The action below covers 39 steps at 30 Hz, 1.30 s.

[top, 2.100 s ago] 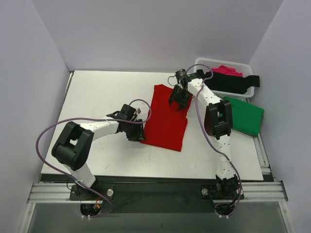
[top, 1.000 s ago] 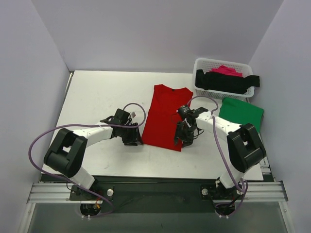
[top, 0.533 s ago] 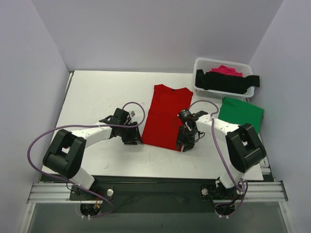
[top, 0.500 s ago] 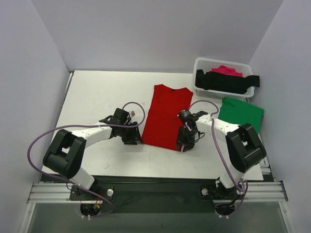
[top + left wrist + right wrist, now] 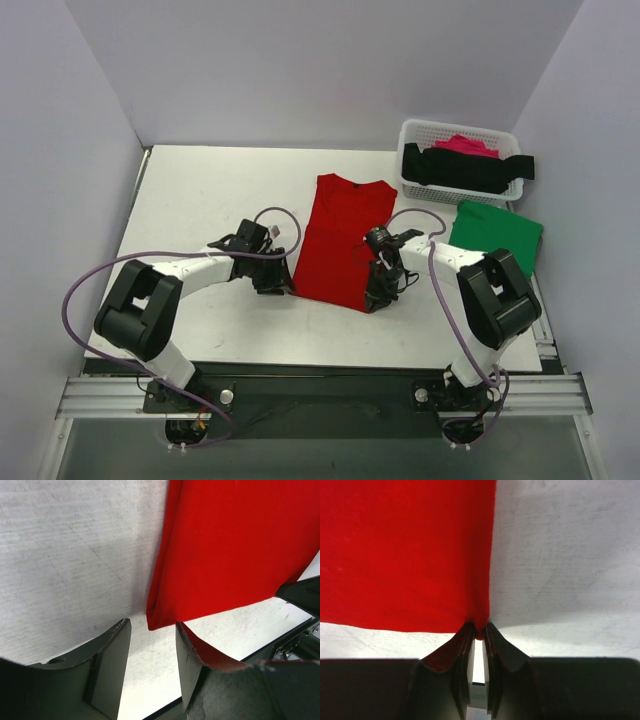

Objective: Fold and stack the t-shirts
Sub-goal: Grab one side of the 2/3 rectangular tshirt with both arms

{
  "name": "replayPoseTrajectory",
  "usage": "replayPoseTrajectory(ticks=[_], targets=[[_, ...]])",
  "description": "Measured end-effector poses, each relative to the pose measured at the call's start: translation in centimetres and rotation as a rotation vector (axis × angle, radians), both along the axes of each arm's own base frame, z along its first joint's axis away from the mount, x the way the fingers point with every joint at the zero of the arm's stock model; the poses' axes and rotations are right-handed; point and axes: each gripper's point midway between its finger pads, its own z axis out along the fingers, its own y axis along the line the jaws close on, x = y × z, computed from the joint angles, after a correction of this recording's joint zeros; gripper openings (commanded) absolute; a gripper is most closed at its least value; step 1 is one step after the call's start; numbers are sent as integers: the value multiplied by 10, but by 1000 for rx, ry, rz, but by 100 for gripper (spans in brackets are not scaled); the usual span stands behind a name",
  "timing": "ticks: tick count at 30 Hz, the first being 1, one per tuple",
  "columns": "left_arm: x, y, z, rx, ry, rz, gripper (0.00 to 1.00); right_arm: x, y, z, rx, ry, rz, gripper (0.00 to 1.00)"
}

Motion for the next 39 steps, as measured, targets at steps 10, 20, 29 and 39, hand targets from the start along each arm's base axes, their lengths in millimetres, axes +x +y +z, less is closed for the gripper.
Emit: replayPoseTrajectory(ticks=[10, 20, 29, 39], targets=[[12, -5, -4, 10, -2, -7, 43, 0, 1, 0, 7, 1, 0, 9], [9, -3, -5, 21, -1, -24, 34, 0, 1, 0, 7, 1, 0, 9], [3, -8, -8, 20, 9, -44, 32, 0, 1, 0, 7, 2, -3, 8], [1, -12, -11, 1, 26, -48, 8, 0, 1, 0, 7, 2, -3, 7]])
